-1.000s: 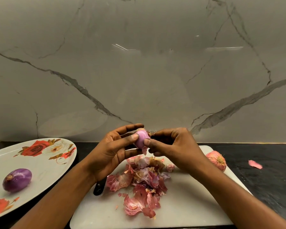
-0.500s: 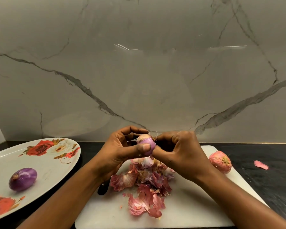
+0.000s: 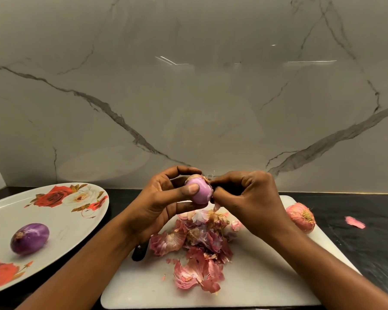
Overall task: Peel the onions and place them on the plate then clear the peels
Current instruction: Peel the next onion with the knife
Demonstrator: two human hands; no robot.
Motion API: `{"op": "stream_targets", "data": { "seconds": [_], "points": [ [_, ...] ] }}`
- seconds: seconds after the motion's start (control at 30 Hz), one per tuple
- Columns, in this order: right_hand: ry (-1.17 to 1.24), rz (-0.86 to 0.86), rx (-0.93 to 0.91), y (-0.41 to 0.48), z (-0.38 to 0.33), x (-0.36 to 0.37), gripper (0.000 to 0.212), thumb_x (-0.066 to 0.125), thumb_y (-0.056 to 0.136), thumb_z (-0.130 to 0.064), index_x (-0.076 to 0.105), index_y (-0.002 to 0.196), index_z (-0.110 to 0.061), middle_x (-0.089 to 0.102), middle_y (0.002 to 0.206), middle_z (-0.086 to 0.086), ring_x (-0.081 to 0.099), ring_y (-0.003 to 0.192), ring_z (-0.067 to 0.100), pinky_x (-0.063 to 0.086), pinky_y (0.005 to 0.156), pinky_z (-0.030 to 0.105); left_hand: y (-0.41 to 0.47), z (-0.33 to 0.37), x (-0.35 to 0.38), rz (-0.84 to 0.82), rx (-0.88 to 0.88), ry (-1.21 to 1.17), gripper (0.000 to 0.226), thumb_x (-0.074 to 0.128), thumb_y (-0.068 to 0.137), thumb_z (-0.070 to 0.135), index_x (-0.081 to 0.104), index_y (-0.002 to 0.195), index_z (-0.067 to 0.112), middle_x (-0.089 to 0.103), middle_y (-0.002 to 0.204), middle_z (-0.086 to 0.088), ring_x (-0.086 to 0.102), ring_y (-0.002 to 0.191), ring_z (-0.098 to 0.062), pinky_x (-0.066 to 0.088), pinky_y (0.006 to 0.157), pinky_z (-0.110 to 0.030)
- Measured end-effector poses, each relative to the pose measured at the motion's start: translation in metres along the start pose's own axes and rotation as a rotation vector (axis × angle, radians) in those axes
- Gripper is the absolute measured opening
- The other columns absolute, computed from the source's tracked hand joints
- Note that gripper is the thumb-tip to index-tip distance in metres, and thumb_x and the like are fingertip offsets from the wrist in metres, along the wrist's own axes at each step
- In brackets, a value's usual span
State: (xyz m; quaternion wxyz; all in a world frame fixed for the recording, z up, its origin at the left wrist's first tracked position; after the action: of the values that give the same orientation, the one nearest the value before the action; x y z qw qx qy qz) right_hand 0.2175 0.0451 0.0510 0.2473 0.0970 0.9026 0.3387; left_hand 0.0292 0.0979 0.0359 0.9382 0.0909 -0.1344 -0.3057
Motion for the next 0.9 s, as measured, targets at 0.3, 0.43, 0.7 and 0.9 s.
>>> {"op": "stream_targets", "data": {
  "seconds": [0.3,0.43,0.7,0.9],
  "points": [
    [0.161,-0.089,0.155,0.003,0.006,0.004,0.013,0.074,0.096,-0.014,0.083,0.105,-0.012,0.081,0.082,0.002,0.079,0.074,0.017,0.065,0.069,0.030,0.005,-0.002,-0.008,0.064,-0.006,-0.101,0.047,0.074,0.087,0.008,0.065,0.133,0.006,0.067,0.134,-0.025,0.070,0.118,-0.043,0.061,0.097,-0.050],
    [0.094,-0.135,0.093,0.002,0.003,0.007,0.046,0.085,0.087,-0.032,0.075,0.129,-0.017,0.081,0.108,-0.004,0.078,0.094,0.008,0.064,0.082,0.027,0.004,-0.001,-0.006,0.098,-0.009,-0.100,0.040,0.072,0.092,0.012,0.069,0.131,0.007,0.069,0.132,-0.024,0.070,0.119,-0.041,0.065,0.089,-0.040],
    [0.019,-0.149,0.005,0.001,-0.003,0.004,0.033,0.080,0.089,-0.024,0.079,0.122,-0.024,0.081,0.107,-0.012,0.077,0.096,0.005,0.064,0.086,0.027,0.001,-0.001,-0.004,0.124,-0.031,-0.015,0.045,0.072,0.085,0.014,0.069,0.129,0.005,0.073,0.125,-0.021,0.073,0.113,-0.040,0.066,0.081,-0.036],
    [-0.032,-0.151,-0.064,-0.002,-0.008,0.006,0.031,0.073,0.089,-0.041,0.083,0.112,-0.024,0.081,0.091,-0.009,0.077,0.080,0.012,0.064,0.072,0.039,-0.001,-0.002,-0.003,0.113,-0.036,0.039,0.043,0.073,0.084,0.011,0.070,0.127,0.003,0.074,0.122,-0.023,0.075,0.108,-0.039,0.066,0.078,-0.035]
  ]
}}
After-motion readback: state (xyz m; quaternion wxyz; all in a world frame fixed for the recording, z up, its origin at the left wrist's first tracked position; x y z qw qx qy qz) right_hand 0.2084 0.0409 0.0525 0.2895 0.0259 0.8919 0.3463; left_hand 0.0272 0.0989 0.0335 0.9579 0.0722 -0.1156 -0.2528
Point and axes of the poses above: each hand's wrist, its own y-axis towards the middle knuckle, its own x-axis out of the palm, z = x × y, the point moved 5 cm from there along y, towards the middle knuckle
